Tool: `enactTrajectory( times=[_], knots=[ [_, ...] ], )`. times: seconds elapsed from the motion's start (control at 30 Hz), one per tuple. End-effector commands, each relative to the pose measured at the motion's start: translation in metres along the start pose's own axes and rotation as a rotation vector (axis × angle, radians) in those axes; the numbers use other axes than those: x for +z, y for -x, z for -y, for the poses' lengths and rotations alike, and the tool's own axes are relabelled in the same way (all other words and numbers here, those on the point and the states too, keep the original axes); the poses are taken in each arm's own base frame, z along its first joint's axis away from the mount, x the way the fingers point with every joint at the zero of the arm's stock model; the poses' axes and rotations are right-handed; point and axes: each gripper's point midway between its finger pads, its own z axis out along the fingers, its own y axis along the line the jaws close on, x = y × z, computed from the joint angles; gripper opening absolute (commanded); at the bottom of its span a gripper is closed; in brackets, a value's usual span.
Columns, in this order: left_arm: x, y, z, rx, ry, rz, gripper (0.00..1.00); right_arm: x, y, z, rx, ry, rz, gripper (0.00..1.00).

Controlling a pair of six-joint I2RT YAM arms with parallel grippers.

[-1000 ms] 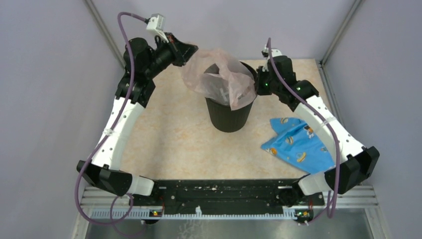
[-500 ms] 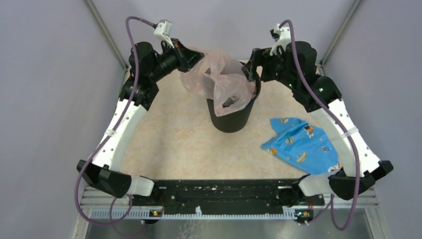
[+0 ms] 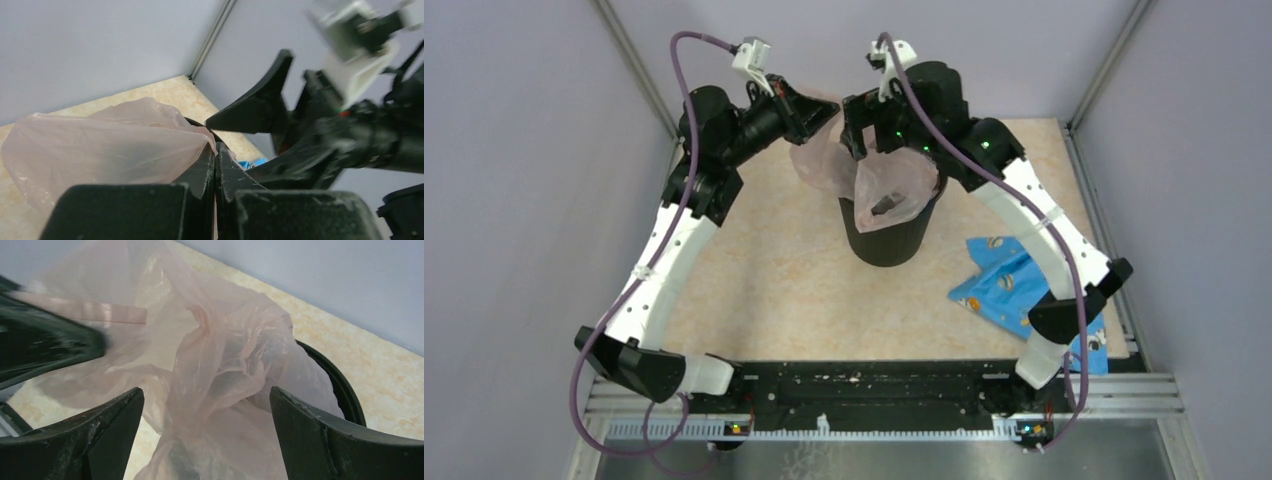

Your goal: Put the trash bags into the trash bin

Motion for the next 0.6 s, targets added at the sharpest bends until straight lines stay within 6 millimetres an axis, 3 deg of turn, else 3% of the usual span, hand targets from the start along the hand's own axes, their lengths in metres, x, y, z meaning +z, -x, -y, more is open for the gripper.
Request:
enactTrajectory(
  times=[0.0,0.13,0.3,0.37,0.43,0.57],
  knots=[
    [-0.014,0.049,0.05,0.056,-0.134,0.137,0.0,0.006,-0.005,0.022,-0.045,-0.152,-0.042,0.96],
    [-0.018,0.065,0.069,0.06,-0.186,0.187,0.0,0.01,-0.01,0.057,-0.034,-0.3,-0.049,0.86],
    [-0.012,0.069,0.079,0.045,-0.221,0.195,0.0,0.005,-0.016,0.096,0.04,-0.373,-0.053,0.36],
    [-0.006,0.065,0.078,0.036,-0.223,0.184,0.0,0.006,-0.022,0.101,0.046,-0.369,-0.074,0.23],
    [0.002,0.059,0.072,0.017,-0.213,0.163,0.0,0.01,-0.034,0.101,0.039,-0.365,-0.11,0.17],
    [0.015,0.039,0.053,-0.013,-0.165,0.117,0.0,0.022,-0.062,0.093,0.045,-0.304,-0.178,0.15]
  ],
)
